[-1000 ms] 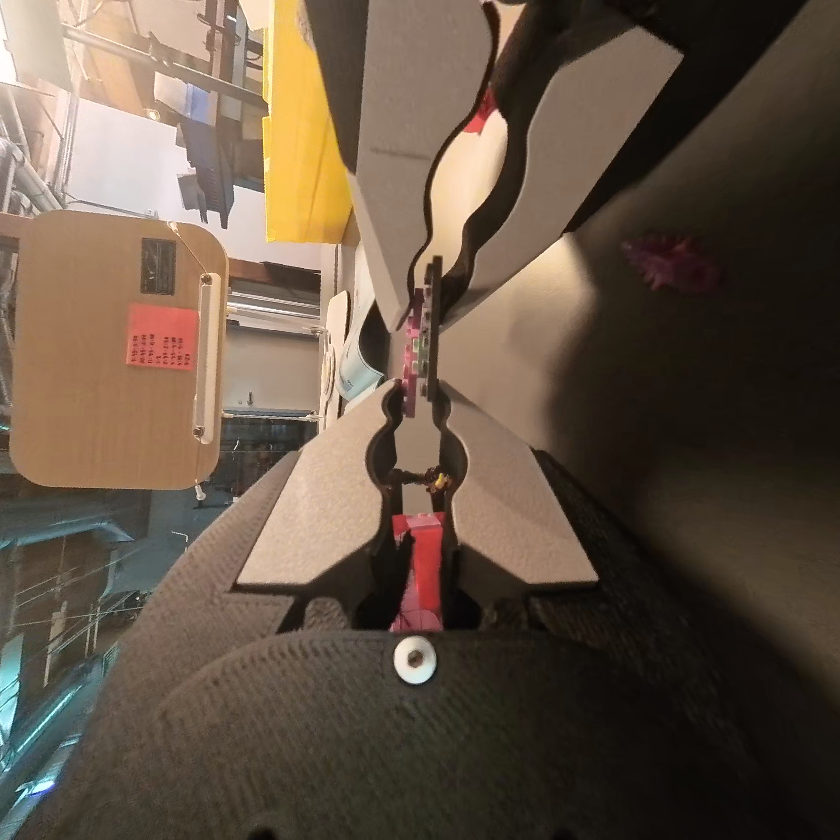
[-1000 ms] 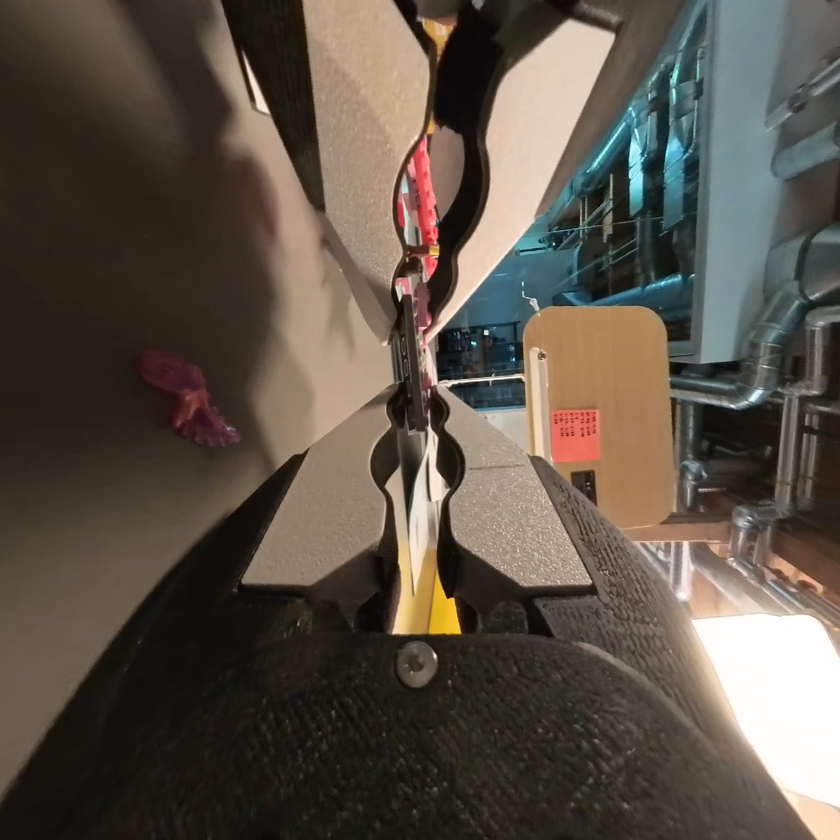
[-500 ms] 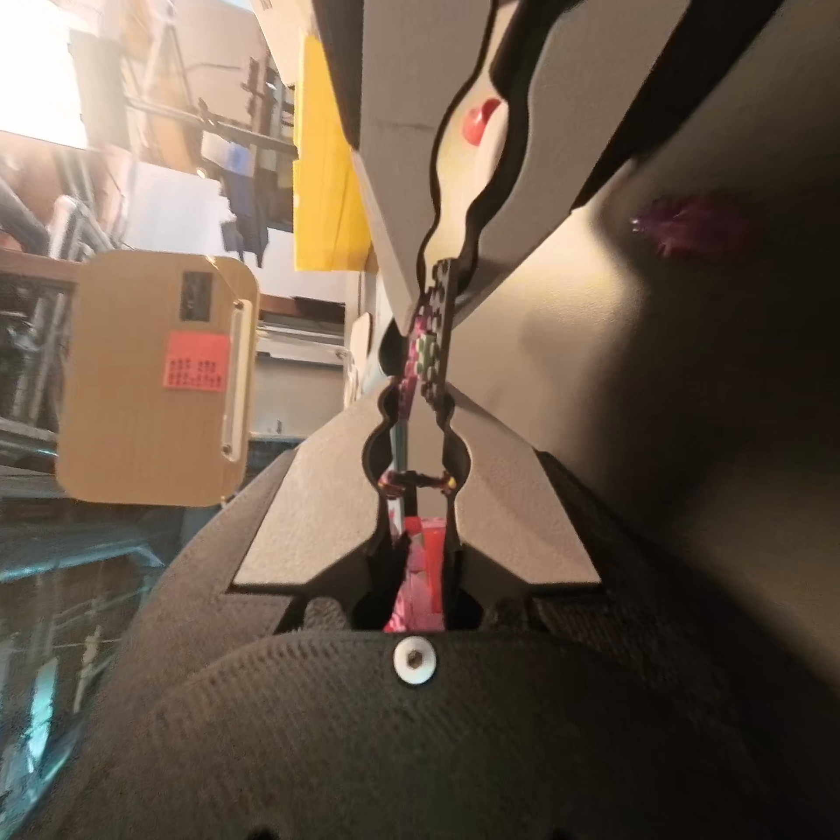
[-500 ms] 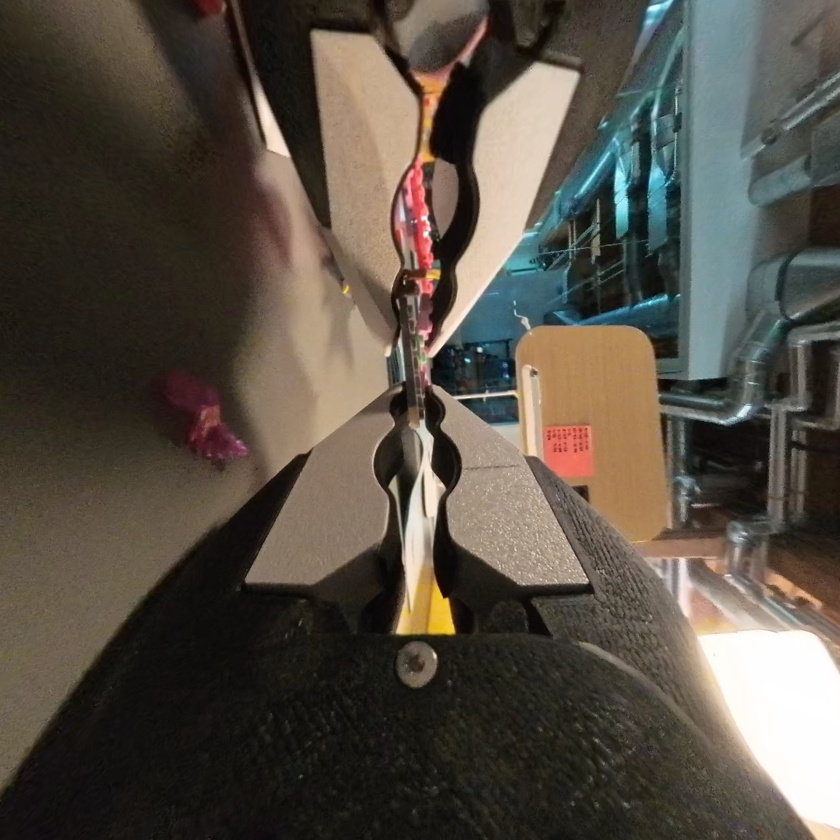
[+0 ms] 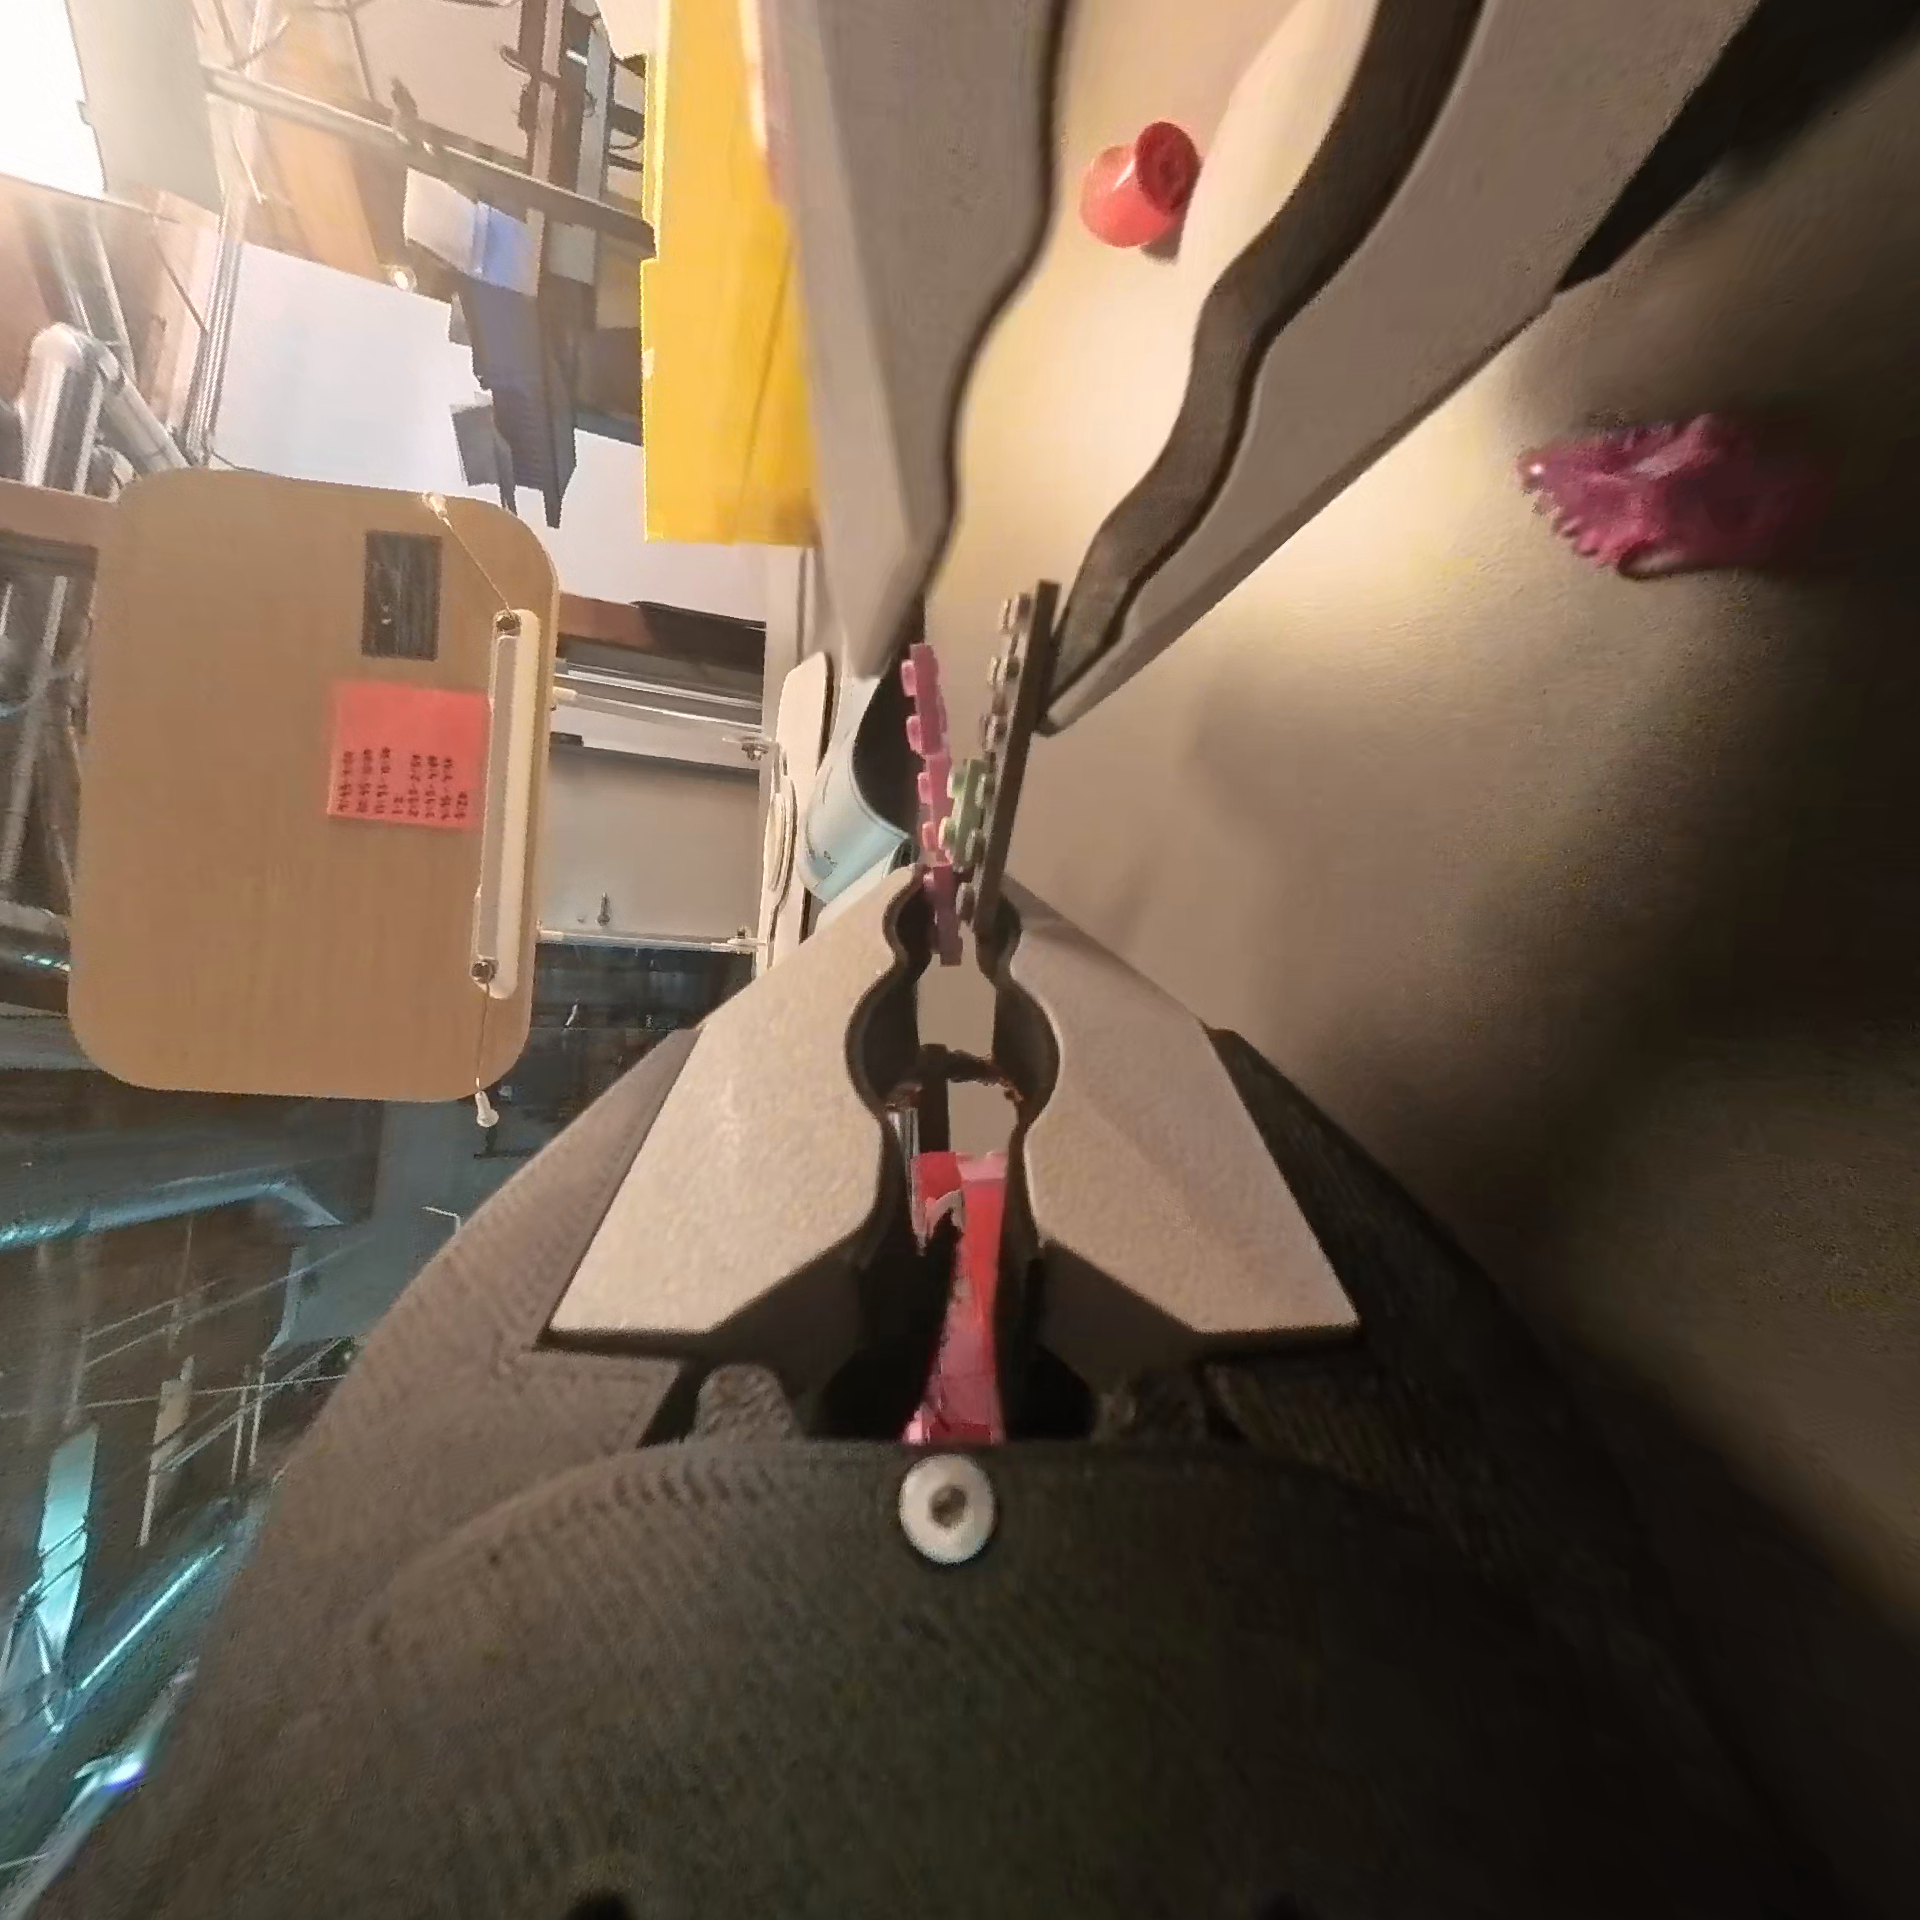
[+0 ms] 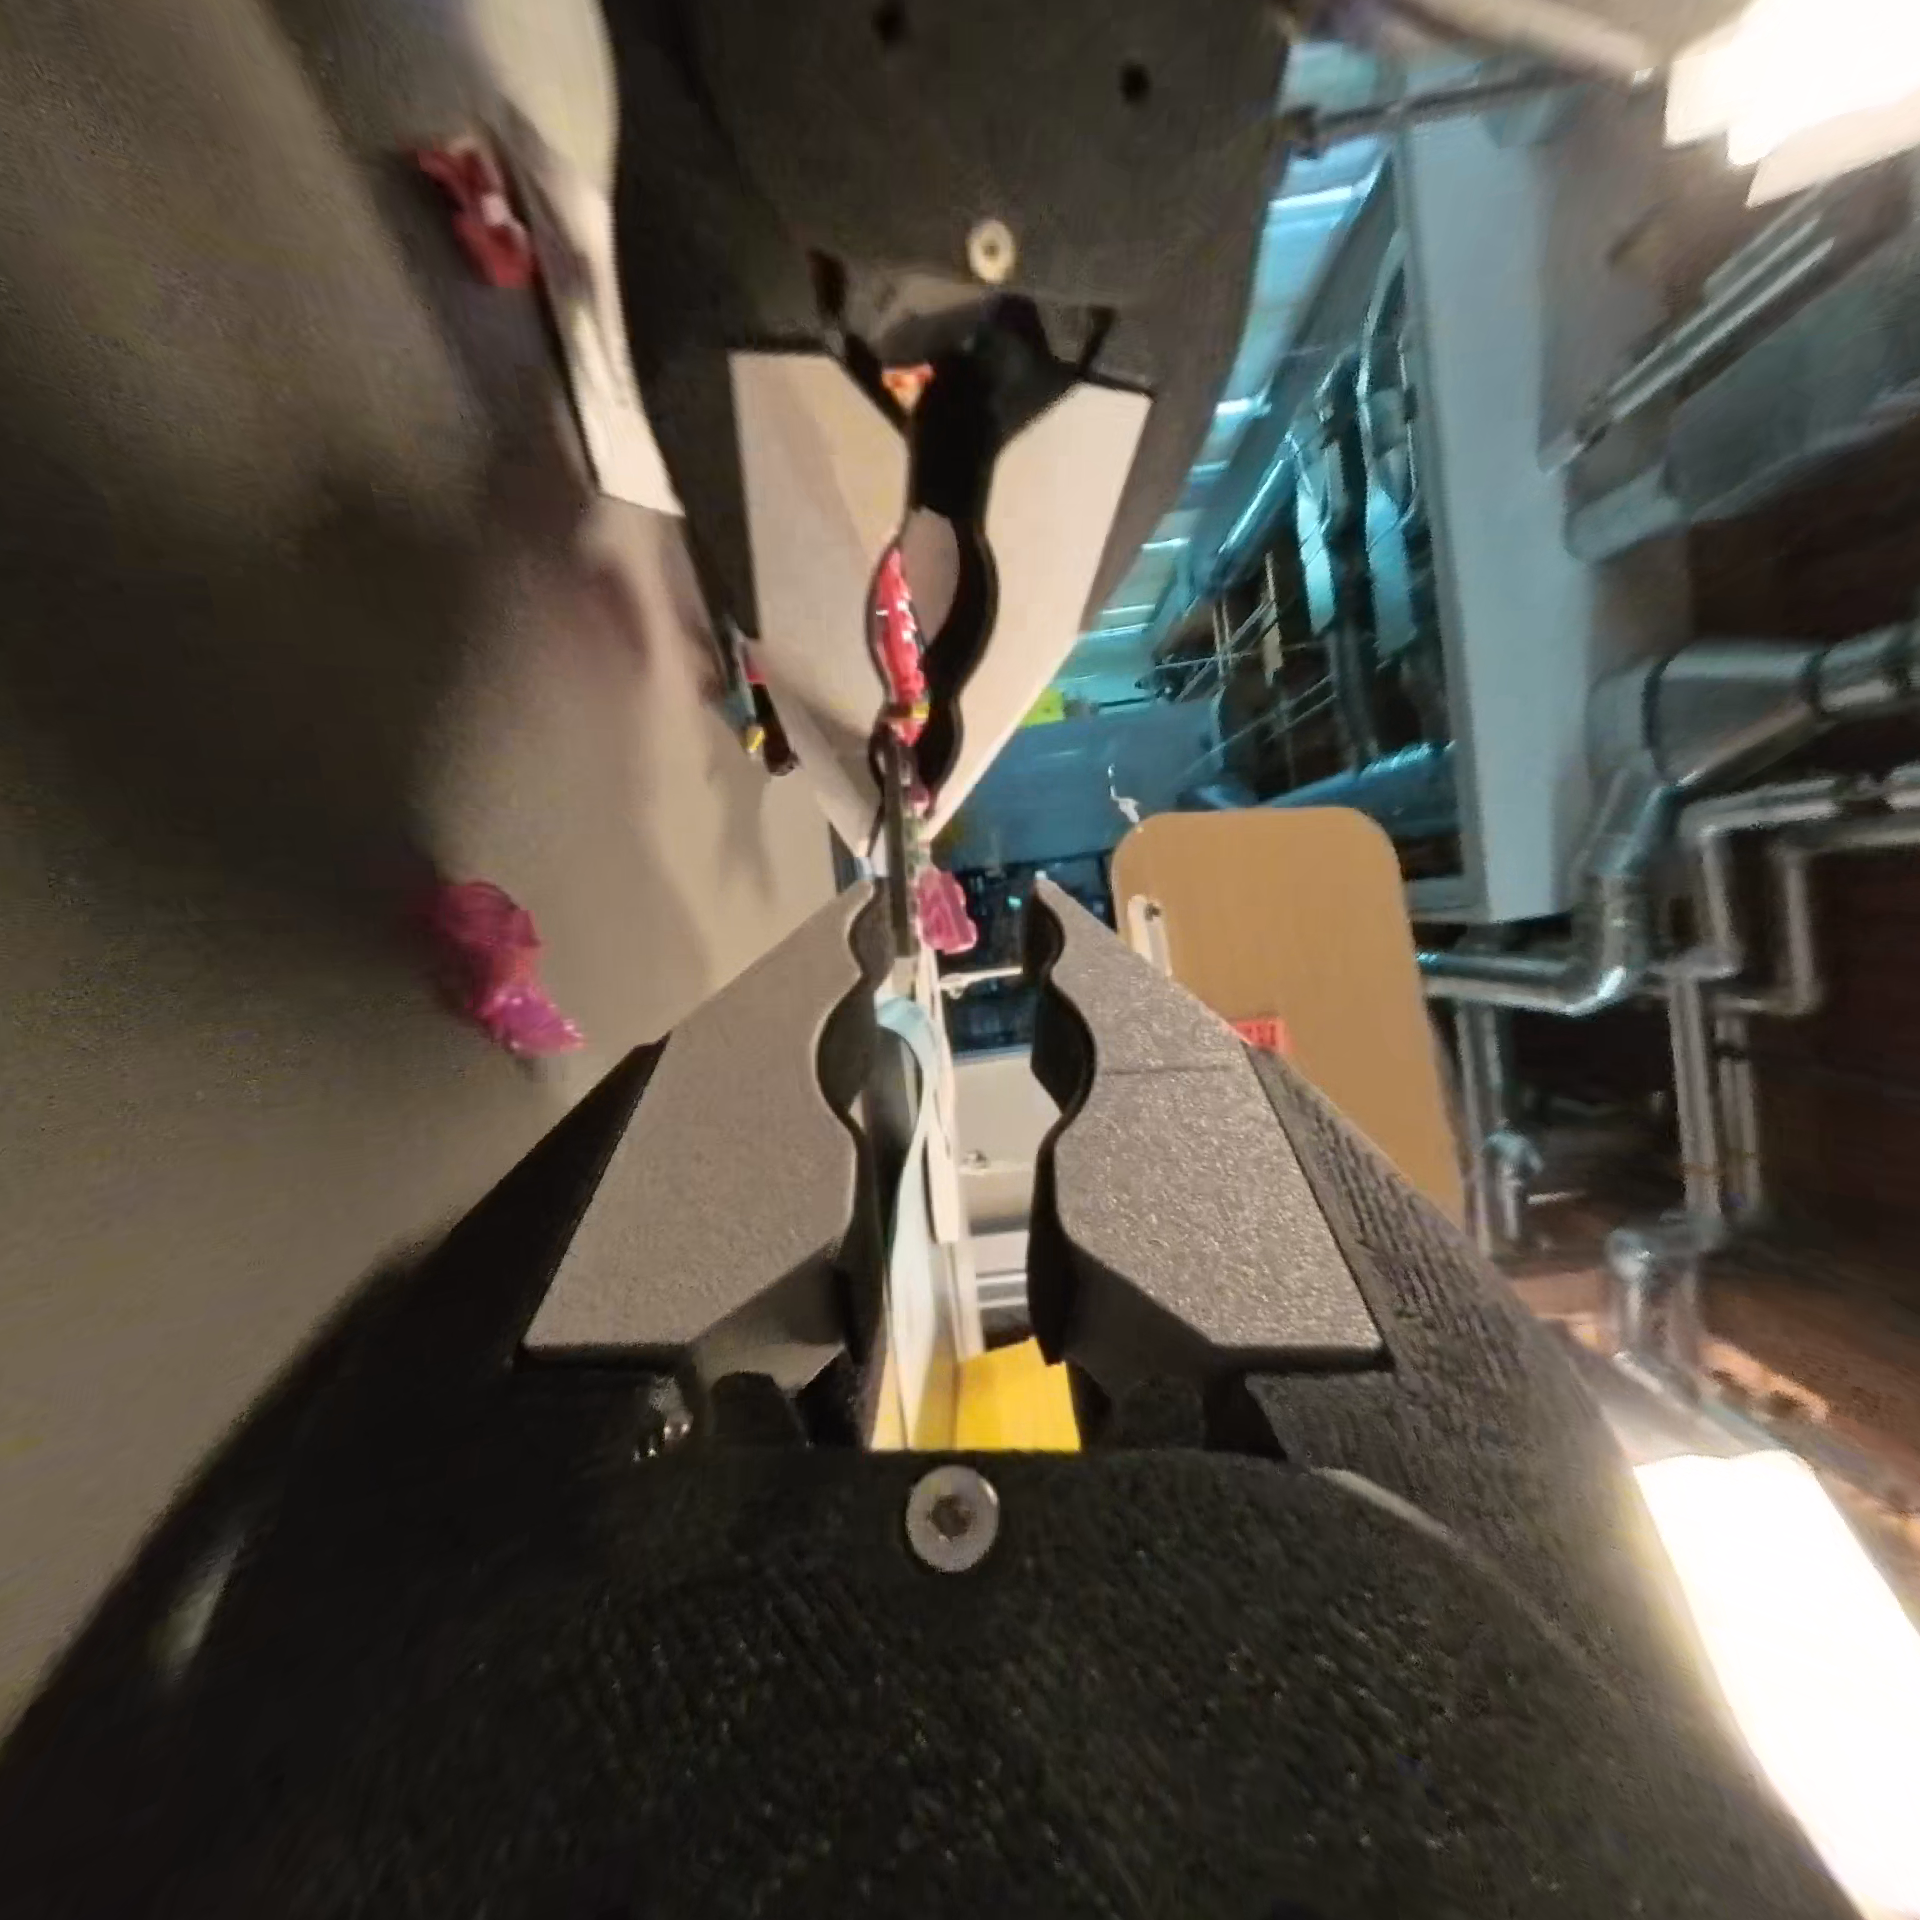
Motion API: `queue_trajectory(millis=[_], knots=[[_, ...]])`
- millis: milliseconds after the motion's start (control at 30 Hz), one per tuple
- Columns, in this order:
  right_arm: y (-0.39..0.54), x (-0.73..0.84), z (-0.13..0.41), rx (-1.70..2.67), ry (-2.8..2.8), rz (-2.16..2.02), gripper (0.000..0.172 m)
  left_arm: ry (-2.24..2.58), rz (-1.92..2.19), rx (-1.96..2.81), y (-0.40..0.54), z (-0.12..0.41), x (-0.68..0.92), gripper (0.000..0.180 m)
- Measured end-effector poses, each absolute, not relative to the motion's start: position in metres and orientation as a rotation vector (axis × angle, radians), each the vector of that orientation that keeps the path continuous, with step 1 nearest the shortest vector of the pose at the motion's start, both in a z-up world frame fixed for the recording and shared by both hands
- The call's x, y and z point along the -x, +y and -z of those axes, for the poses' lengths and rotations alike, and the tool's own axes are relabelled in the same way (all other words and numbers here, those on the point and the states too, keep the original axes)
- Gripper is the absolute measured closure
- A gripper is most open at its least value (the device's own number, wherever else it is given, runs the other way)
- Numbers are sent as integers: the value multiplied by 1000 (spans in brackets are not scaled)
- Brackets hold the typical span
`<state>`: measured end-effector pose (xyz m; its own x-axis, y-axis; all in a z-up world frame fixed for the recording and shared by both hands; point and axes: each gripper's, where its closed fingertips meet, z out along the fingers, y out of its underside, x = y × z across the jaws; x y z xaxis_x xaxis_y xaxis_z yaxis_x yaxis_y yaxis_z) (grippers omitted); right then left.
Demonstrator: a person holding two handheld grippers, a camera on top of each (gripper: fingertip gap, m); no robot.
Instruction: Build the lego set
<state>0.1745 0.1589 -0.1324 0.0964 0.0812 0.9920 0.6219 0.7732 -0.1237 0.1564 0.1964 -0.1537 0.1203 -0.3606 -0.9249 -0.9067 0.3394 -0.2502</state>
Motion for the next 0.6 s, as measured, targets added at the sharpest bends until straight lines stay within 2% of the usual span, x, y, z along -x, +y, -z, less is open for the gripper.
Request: queue_trajectory(millis=[100, 200, 533, 600], knots=[[159, -174, 138, 583, -1475, 489, 170, 1452, -572, 1224, 195, 152, -157, 174], [157, -174, 140, 602, -1499, 430, 170, 1498, -544, 1190, 191, 155, -157, 174], [150, -176, 142, 589, -1533, 308, 169, 1609, -513, 1157, 180, 162, -160, 175], [153, -177, 133, 618, -1471, 282, 151, 1608, -520, 1164, 181, 162, -159, 175]])
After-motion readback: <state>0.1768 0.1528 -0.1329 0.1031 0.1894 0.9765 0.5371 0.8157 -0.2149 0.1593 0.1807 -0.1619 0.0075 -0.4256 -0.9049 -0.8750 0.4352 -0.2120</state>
